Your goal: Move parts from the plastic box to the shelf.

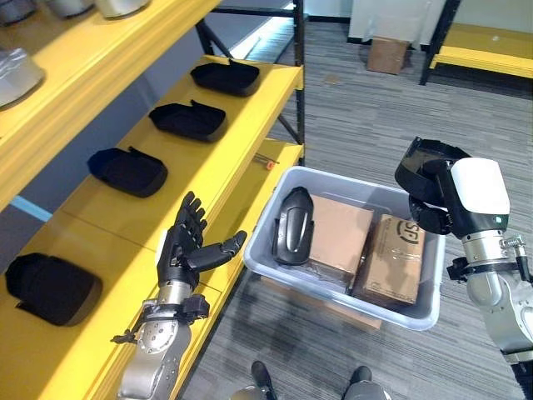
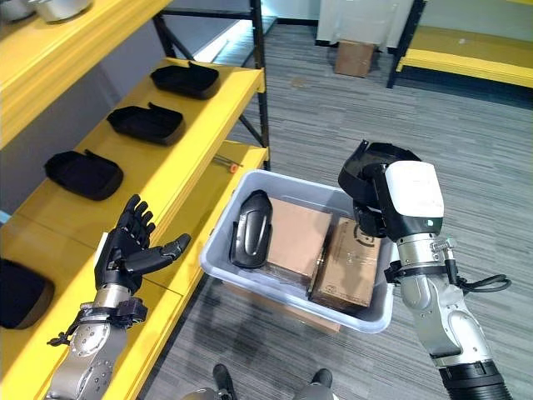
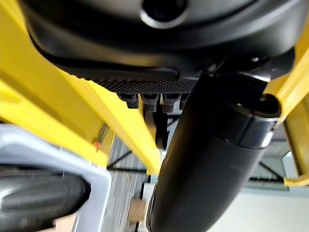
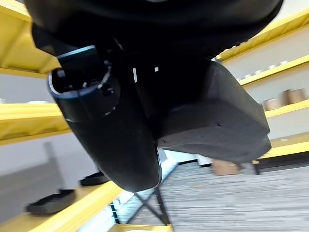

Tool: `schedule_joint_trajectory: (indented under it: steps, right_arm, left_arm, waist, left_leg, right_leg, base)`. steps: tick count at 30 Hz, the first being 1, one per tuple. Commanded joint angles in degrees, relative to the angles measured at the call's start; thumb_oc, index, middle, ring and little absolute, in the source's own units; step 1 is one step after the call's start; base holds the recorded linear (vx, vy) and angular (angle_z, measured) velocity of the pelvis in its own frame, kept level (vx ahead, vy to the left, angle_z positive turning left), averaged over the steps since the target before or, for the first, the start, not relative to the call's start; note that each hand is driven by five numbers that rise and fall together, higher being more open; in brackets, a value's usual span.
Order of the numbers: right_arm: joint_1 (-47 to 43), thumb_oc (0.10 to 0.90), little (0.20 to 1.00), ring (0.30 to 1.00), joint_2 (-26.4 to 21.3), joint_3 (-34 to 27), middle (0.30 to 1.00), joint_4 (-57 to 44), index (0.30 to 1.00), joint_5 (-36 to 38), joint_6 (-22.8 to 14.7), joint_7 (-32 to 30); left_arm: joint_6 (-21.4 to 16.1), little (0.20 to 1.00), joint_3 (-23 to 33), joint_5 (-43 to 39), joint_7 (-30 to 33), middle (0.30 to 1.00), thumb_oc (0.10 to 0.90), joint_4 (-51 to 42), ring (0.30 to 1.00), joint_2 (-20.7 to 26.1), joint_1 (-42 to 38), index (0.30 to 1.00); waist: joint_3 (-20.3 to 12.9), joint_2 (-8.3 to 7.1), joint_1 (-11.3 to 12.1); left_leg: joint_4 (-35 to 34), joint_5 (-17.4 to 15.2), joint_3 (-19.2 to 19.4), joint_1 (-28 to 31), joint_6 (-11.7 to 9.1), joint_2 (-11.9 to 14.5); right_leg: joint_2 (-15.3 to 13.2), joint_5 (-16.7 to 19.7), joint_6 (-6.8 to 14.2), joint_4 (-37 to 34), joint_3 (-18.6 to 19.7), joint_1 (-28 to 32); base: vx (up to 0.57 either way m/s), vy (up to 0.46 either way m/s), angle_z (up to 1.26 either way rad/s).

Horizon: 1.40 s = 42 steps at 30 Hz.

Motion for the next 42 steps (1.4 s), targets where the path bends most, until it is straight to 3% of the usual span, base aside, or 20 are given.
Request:
schedule_joint_trajectory:
  steps: [1, 9, 13, 16, 19, 20, 21, 22, 23, 24, 25, 26, 27, 28, 33, 35, 42]
  right_arm:
    - [-4.79, 0.4, 0.3, 0.3, -2.08, -4.91, 0.3, -8.0, 0.3, -3.81, -2.36, -5.06]
    - [-5.82, 0.4, 0.3, 0.3, -1.15, -3.51, 0.3, -8.28, 0.3, -5.12, -2.52, -3.95]
    - [-8.96, 0.4, 0.3, 0.3, -0.8, -0.37, 0.3, -6.04, 0.3, -5.88, -1.96, -2.72]
    - [-9.41, 0.4, 0.3, 0.3, -0.24, 0.02, 0.3, -5.62, 0.3, -6.13, -1.56, -2.91]
    - [-8.98, 0.4, 0.3, 0.3, 1.15, -0.19, 0.3, -4.93, 0.3, -6.86, -1.0, -3.15]
    - [-8.55, 0.4, 0.3, 0.3, 1.38, -0.44, 0.3, -5.25, 0.3, -7.13, -1.05, -3.32]
    - [-8.49, 0.4, 0.3, 0.3, 1.41, -0.47, 0.3, -5.31, 0.3, -7.16, -1.06, -3.32]
    - [-8.15, 0.4, 0.3, 0.3, 1.64, -0.66, 0.3, -5.59, 0.3, -7.4, -1.02, -3.35]
    - [-6.85, 0.4, 0.3, 0.3, 1.67, -1.36, 0.3, -5.85, 0.3, -7.58, -1.11, -3.46]
    - [-4.32, 0.4, 0.3, 0.3, 1.53, -3.21, 0.3, -6.36, 0.3, -7.81, -1.13, -3.78]
    - [-2.68, 0.4, 0.3, 0.3, 1.54, -4.51, 0.3, -6.67, 0.3, -7.8, -1.24, -3.96]
    - [-2.5, 0.4, 0.3, 0.3, 1.54, -4.7, 0.3, -6.8, 0.3, -7.79, -1.26, -3.93]
    - [-1.8, 0.4, 0.3, 0.3, 1.58, -5.24, 0.3, -7.21, 0.3, -7.65, -1.53, -3.94]
    - [-0.08, 0.4, 0.3, 0.3, 1.32, -7.13, 0.3, -7.81, 0.3, -7.13, -2.37, -4.74]
    - [0.62, 0.4, 0.3, 0.3, 0.91, -8.3, 0.3, -9.29, 0.3, -6.67, -4.24, -5.85]
    - [2.52, 0.4, 0.3, 0.3, 1.18, -9.82, 0.3, -9.29, 0.3, -4.76, -4.88, -5.32]
    - [3.53, 0.4, 0.3, 0.3, 1.6, -10.56, 0.3, -10.77, 0.3, -4.61, -5.21, -5.21]
  left_arm:
    - [-6.1, 1.0, 5.24, 1.12, -0.84, 1.0, 0.9, -5.81, 1.0, 1.3, -0.98, 1.0]
    - [-6.56, 1.0, 5.65, 2.75, -0.97, 1.0, 0.9, -6.27, 1.0, 2.03, -0.91, 1.0]
    - [-7.02, 1.0, 6.41, 3.45, -0.32, 1.0, 0.9, -6.4, 1.0, 1.92, -0.2, 1.0]
    - [-7.01, 1.0, 6.14, 3.88, -0.19, 1.0, 0.9, -6.31, 1.0, 2.13, -0.5, 1.0]
    - [-7.13, 1.0, 6.02, 4.86, 0.18, 1.0, 0.9, -5.59, 1.0, 3.14, -1.41, 1.0]
    - [-7.21, 1.0, 6.03, 4.67, 0.37, 1.0, 0.9, -5.55, 1.0, 3.36, -1.53, 1.0]
    - [-7.21, 1.0, 6.03, 4.65, 0.39, 1.0, 0.9, -5.56, 1.0, 3.38, -1.53, 1.0]
    - [-7.28, 1.0, 5.86, 4.4, 0.82, 1.0, 0.9, -5.15, 1.0, 3.48, -2.05, 1.0]
    - [-7.15, 1.0, 5.19, 4.08, 1.03, 1.0, 0.9, -4.31, 1.0, 3.63, -2.79, 1.0]
    - [-6.84, 1.0, 4.22, 3.99, 0.58, 1.0, 0.9, -3.45, 1.0, 3.61, -3.66, 1.0]
    - [-6.58, 1.0, 3.33, 4.04, 0.15, 1.0, 0.9, -2.88, 1.0, 3.6, -4.26, 1.0]
    - [-6.61, 1.0, 3.22, 4.04, 0.14, 1.0, 0.9, -2.83, 1.0, 3.59, -4.33, 1.0]
    - [-6.44, 1.0, 2.59, 3.88, -0.47, 1.0, 0.9, -2.6, 1.0, 3.62, -4.59, 1.0]
    - [-6.1, 1.0, 1.11, 4.14, -1.87, 1.0, 0.9, -2.04, 1.0, 3.7, -5.54, 1.0]
    - [-6.6, 1.0, -0.11, 4.43, -1.61, 1.0, 0.9, -1.1, 1.0, 3.35, -6.62, 1.0]
    - [-6.7, 1.0, 0.74, 4.06, -1.03, 1.0, 0.9, -0.99, 1.0, 2.27, -6.34, 1.0]
    - [-6.32, 1.0, 2.34, 3.63, -0.42, 1.0, 0.9, -1.07, 1.0, 1.24, -3.8, 1.0]
  waist:
    - [-6.65, -2.01, 1.73]
    - [-6.44, -4.54, 3.08]
    - [-6.22, -6.13, 4.98]
    - [-5.95, -6.45, 5.33]
    - [-5.65, -6.87, 5.07]
    - [-5.53, -6.65, 4.43]
    - [-5.52, -6.68, 4.43]
    - [-5.15, -6.57, 3.55]
    - [-4.85, -5.97, 1.66]
    - [-4.86, -5.3, 0.0]
    - [-5.03, -5.16, -1.63]
    - [-5.09, -5.12, -1.6]
    - [-5.13, -5.16, -2.22]
    - [-5.45, -5.44, -3.11]
    - [-6.19, -6.46, -3.69]
    - [-6.95, -7.01, -4.26]
    - [-8.27, -6.63, -3.78]
  left_leg:
    - [-2.14, -4.64, 2.88, 8.25, -3.94, 4.06]
    - [-3.14, -6.08, 0.4, 7.67, -1.6, -0.08]
    - [-3.86, -7.48, -1.55, 7.25, 0.7, -3.59]
    - [-3.81, -7.78, -2.38, 6.95, 1.26, -4.64]
    - [-3.29, -8.49, -4.45, 5.96, 2.24, -6.72]
    - [-3.7, -8.36, -5.45, 6.08, 2.65, -7.26]
    - [-3.81, -8.32, -5.47, 6.11, 2.71, -7.32]
    - [-3.83, -7.35, -5.65, 5.45, 3.47, -7.98]
    - [-3.89, -7.19, -8.01, 5.38, 3.73, -8.01]
    - [-4.07, -6.52, -10.89, 5.34, 3.61, -8.01]
    - [-4.02, -6.34, -13.02, 5.36, 3.74, -8.23]
    - [-4.04, -6.17, -13.08, 5.22, 3.65, -8.13]
    - [-4.01, -6.33, -14.56, 5.36, 3.77, -8.39]
    - [-3.95, -5.55, -17.34, 4.74, 3.95, -9.22]
    - [-3.73, -4.76, -20.59, 4.23, 3.79, -10.47]
    - [-3.8, -4.76, -21.3, 4.67, 3.48, -10.63]
    - [-3.8, -5.1, -19.77, 5.53, 3.1, -9.87]
  right_leg:
    - [-0.85, 2.63, 5.41, -2.3, 1.09, -2.49]
    - [-4.0, 5.73, 7.67, -3.29, 0.75, -1.78]
    - [-6.11, 8.18, 9.0, -2.81, 2.54, -2.33]
    - [-6.96, 9.4, 9.35, -2.75, 2.99, -2.25]
    - [-8.21, 11.87, 9.66, -2.6, 5.45, -2.08]
    - [-7.95, 11.8, 9.49, -0.85, 8.01, -2.53]
    - [-8.1, 11.59, 9.51, -0.4, 8.14, -2.76]
    - [-7.74, 10.69, 8.39, 2.32, 11.67, -4.58]
    - [-4.2, 7.69, 7.22, 3.68, 19.47, -5.92]
    - [1.34, 2.7, 5.5, 4.93, 27.23, -7.51]
    - [5.75, -0.49, 4.81, 5.53, 32.61, -7.84]
    - [5.83, -0.51, 4.66, 5.77, 32.54, -8.08]
    - [8.17, -2.19, 4.47, 6.1, 34.84, -8.04]
    - [12.95, -3.94, 2.91, 5.68, 39.34, -8.23]
    - [17.01, -2.0, 0.99, 1.19, 40.56, -8.03]
    - [17.28, -1.81, 0.82, -0.96, 41.59, -6.17]
    - [16.16, 0.0, 1.22, -6.25, 40.36, -3.14]
  base:
    - [-0.03, 0.239, 0.2]
    - [-0.02, 0.143, 0.21]
    - [-0.03, 0.174, 0.08]
    - [-0.02, 0.125, 0.14]
    - [0.01, 0.189, 0.38]
    - [0.05, 0.157, 0.62]
    - [-0.02, 0.158, 0.64]
    - [-0.02, 0.164, 0.67]
    - [0.03, 0.239, 1.0]
    - [0.12, 0.169, 1.43]
    - [0.08, 0.095, 1.48]
    - [0.09, 0.036, 1.52]
    - [0.09, 0.022, 1.18]
    - [0.12, 0.024, 1.32]
    - [0.03, -0.042, 1.04]
    - [0.05, -0.087, 0.44]
    - [0.04, -0.07, 0.12]
